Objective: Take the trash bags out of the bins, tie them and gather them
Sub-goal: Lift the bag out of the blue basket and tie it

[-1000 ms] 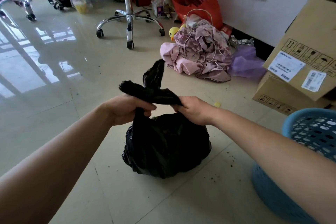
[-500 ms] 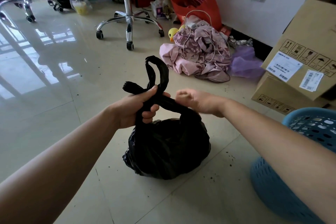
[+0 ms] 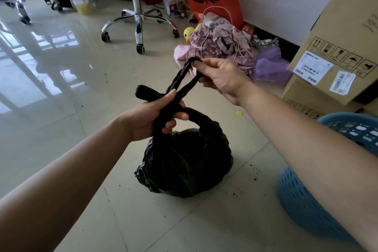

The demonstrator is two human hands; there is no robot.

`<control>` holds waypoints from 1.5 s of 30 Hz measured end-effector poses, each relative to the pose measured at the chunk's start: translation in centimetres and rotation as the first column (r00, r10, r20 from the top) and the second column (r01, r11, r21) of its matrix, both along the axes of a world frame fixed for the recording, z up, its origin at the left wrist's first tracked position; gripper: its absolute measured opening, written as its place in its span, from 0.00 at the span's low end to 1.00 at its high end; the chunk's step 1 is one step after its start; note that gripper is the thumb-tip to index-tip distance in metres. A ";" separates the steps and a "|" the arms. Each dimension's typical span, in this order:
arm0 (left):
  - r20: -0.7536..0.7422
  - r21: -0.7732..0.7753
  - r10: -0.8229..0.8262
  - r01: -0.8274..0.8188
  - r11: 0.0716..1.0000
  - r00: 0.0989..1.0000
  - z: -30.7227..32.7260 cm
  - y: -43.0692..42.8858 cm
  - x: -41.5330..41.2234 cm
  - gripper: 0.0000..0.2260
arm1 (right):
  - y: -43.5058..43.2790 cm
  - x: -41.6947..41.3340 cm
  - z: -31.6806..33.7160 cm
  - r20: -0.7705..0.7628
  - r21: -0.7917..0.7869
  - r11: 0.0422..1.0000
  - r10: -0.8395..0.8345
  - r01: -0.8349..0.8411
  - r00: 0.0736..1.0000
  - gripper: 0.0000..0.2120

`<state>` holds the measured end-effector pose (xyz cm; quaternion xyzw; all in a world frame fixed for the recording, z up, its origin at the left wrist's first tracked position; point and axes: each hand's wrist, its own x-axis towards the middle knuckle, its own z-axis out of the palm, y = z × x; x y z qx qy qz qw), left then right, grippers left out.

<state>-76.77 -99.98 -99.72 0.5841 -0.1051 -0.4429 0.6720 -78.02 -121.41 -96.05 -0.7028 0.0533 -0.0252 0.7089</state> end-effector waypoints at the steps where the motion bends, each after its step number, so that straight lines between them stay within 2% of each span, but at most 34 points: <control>1: -0.024 -0.040 0.081 -0.082 0.996 0.996 -0.2 0.1 0.4 0.17 | -0.2 -0.1 0.0 -0.023 0.089 0.996 -0.023 0.025 0.999 0.03; 3: -0.074 -0.113 0.235 -0.242 0.964 0.969 -0.5 0.1 1.2 0.17 | -0.7 -0.4 -0.3 -0.099 0.205 0.979 0.028 -0.007 0.995 0.05; 4: -0.096 -0.142 0.297 -0.308 0.941 0.950 -0.5 0.1 1.5 0.17 | -0.8 -0.6 -0.7 -0.155 0.204 0.978 0.069 -0.037 0.986 0.06; 7: -0.173 -0.184 0.413 -0.441 0.878 0.894 -0.2 0.2 1.9 0.14 | -0.5 -1.5 -2.6 -0.387 0.023 0.993 0.114 -0.114 0.915 0.04; 9: -0.208 -0.214 0.419 -0.459 0.862 0.884 0.1 0.0 1.9 0.12 | 0.1 -2.4 -4.3 -0.525 -0.054 0.978 0.143 -0.200 0.839 0.06; 12: -0.211 -0.243 0.376 -0.421 0.874 0.903 0.2 -0.5 1.3 0.09 | 0.8 -3.2 -5.8 -0.628 -0.047 0.950 0.212 -0.309 0.749 0.07; 15: -0.147 -0.229 0.354 -0.380 0.896 0.924 0.4 -0.4 1.1 0.05 | 0.6 -2.9 -5.4 -0.592 -0.119 0.918 0.239 -0.377 0.769 0.04; 17: -0.069 -0.186 0.348 -0.355 0.916 0.935 0.8 0.1 1.2 0.05 | 0.1 -2.4 -5.4 -0.496 -0.234 0.916 0.177 -0.327 0.850 0.14; 19: 0.006 -0.128 0.324 -0.321 0.939 0.946 1.2 0.4 1.2 0.05 | -0.2 -2.1 -5.9 -0.327 -0.429 0.885 0.033 -0.180 0.945 0.25; 21: 0.067 -0.068 0.271 -0.267 0.961 0.960 1.5 0.5 1.1 0.05 | -0.4 -2.0 -6.3 -0.186 -0.504 0.859 -0.011 -0.085 0.983 0.34; 24: 0.121 -0.025 0.194 -0.192 0.981 0.974 1.8 0.1 0.9 0.05 | -0.2 -2.1 -5.8 -0.261 -0.461 0.850 0.145 -0.255 0.954 0.44; 26: 0.143 -0.015 0.155 -0.154 0.988 0.978 2.0 -0.3 0.8 0.05 | 0.2 -2.3 -5.6 -0.324 -0.405 0.835 0.249 -0.371 0.913 0.39; 28: 0.172 0.001 0.145 -0.148 0.989 0.974 1.9 -0.5 1.0 0.06 | 0.5 -2.4 -6.0 -0.319 -0.339 0.845 0.311 -0.414 0.895 0.25; 30: 0.231 0.032 0.190 -0.203 0.979 0.954 1.4 -0.4 1.8 0.07 | 0.7 -2.3 -6.5 -0.282 -0.313 0.879 0.275 -0.359 0.919 0.13; 31: 0.269 0.059 0.244 -0.269 0.961 0.932 1.1 -0.4 2.2 0.08 | 0.6 -2.2 -6.5 -0.272 -0.297 0.901 0.237 -0.316 0.933 0.10; 33: 0.317 0.116 0.344 -0.396 0.911 0.884 0.4 -0.3 2.8 0.07 | 0.4 -1.9 -6.0 -0.272 -0.293 0.918 0.186 -0.266 0.944 0.08; 35: 0.292 0.120 0.426 -0.475 0.872 0.856 -0.4 -0.4 3.1 0.07 | 0.5 -1.5 -5.9 -0.304 -0.324 0.907 0.169 -0.268 0.938 0.09; 37: 0.216 0.061 0.523 -0.546 0.836 0.825 -0.8 -0.6 3.3 0.07 | 0.7 -1.3 -6.4 -0.335 -0.334 0.898 0.172 -0.288 0.926 0.11; 40: 0.020 -0.050 0.635 -0.634 0.772 0.772 -0.9 -0.7 3.5 0.07 | 1.0 -1.6 -7.4 -0.393 -0.301 0.901 0.182 -0.313 0.901 0.11; 43: -0.005 -0.115 0.678 -0.674 0.730 0.735 -1.3 -0.5 3.8 0.08 | 1.4 -2.3 -7.6 -0.447 -0.243 0.885 0.263 -0.398 0.855 0.08; 45: -0.088 -0.200 0.675 -0.677 0.708 0.732 -1.5 -0.1 3.8 0.09 | 1.5 -2.7 -7.2 -0.461 -0.217 0.858 0.330 -0.466 0.824 0.06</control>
